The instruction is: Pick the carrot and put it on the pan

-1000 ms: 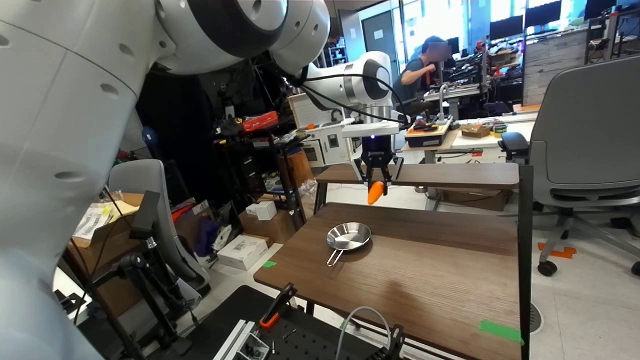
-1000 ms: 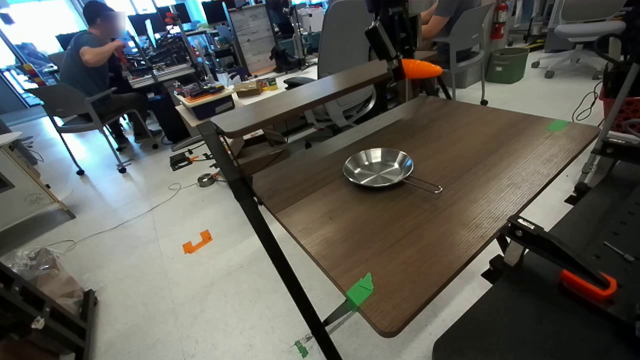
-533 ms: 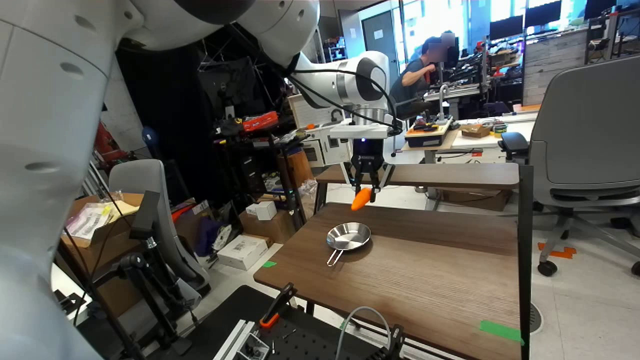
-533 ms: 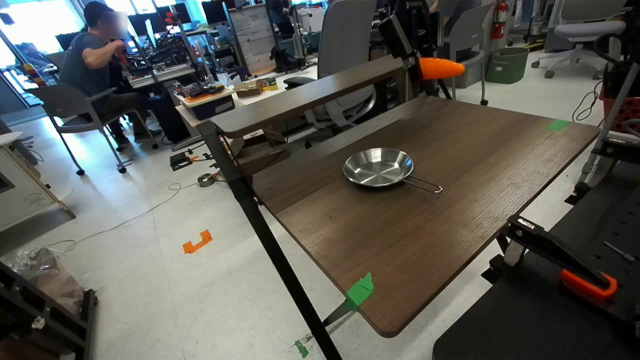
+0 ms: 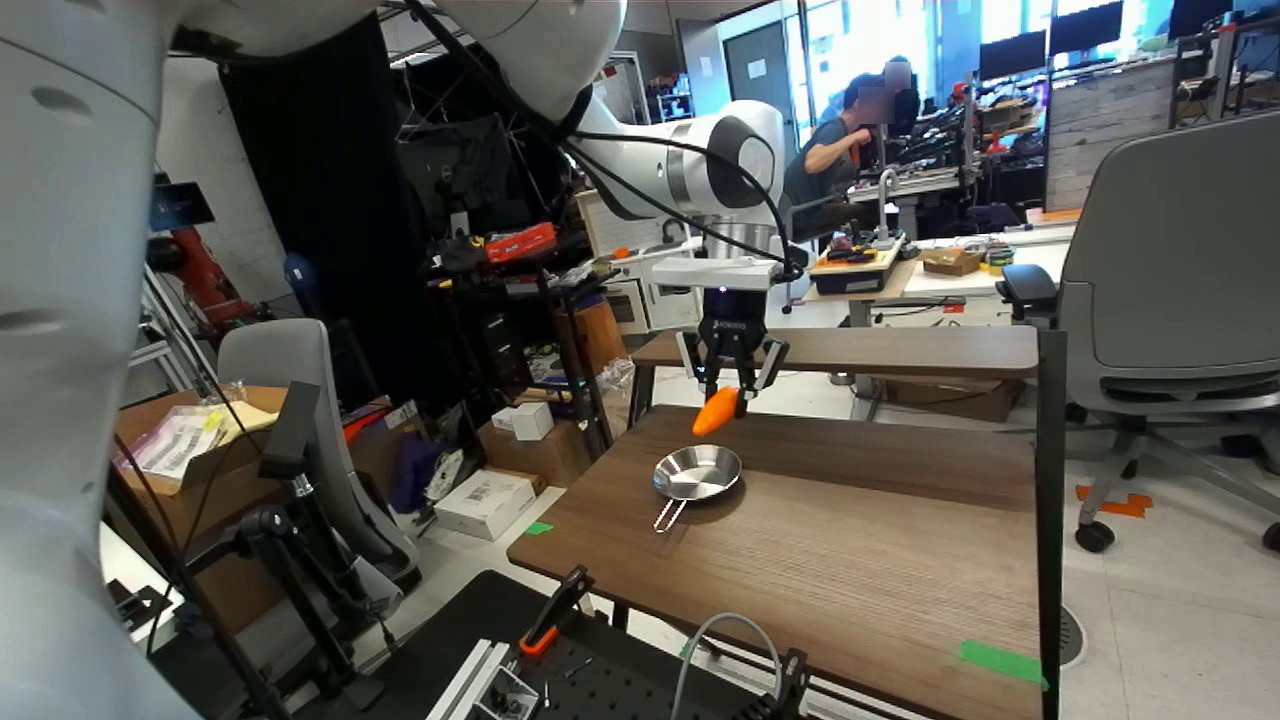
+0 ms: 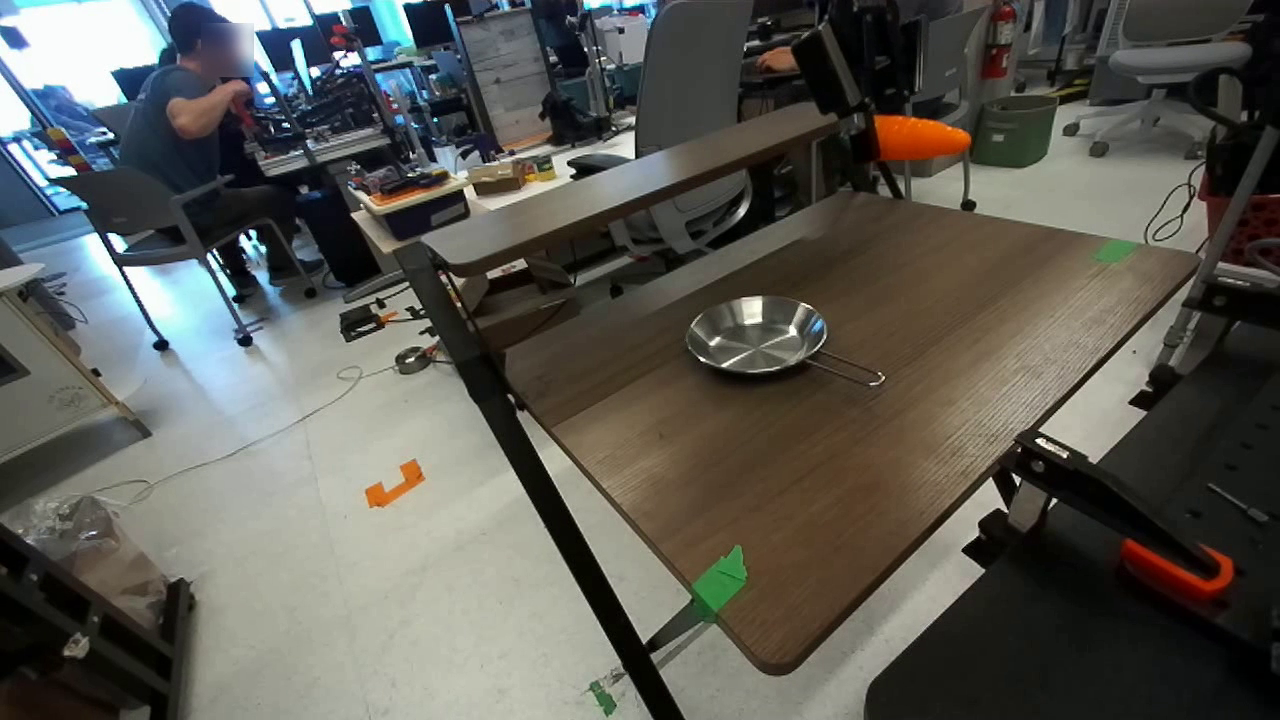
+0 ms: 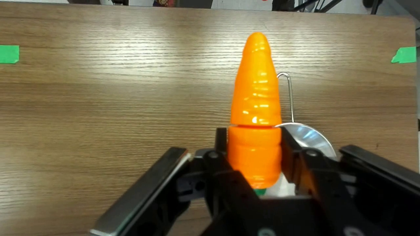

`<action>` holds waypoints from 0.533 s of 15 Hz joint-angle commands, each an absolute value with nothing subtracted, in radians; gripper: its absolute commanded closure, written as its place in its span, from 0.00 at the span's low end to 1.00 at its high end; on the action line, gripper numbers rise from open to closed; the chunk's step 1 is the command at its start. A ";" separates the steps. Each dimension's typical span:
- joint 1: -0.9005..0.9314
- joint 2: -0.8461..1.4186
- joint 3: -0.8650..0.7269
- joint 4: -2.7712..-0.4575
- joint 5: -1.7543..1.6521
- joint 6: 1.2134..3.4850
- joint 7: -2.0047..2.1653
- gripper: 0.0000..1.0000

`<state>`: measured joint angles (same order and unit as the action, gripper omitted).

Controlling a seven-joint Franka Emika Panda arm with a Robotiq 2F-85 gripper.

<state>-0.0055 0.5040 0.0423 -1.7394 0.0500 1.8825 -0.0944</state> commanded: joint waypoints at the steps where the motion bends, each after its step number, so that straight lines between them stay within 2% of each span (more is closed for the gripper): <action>1: -0.014 0.449 0.043 -1.809 0.081 1.917 -0.094 0.86; 8: -0.018 0.419 0.042 -1.847 0.103 1.935 -0.099 0.86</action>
<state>-0.0057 0.4633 0.0397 -1.7995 0.0710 1.9089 -0.0925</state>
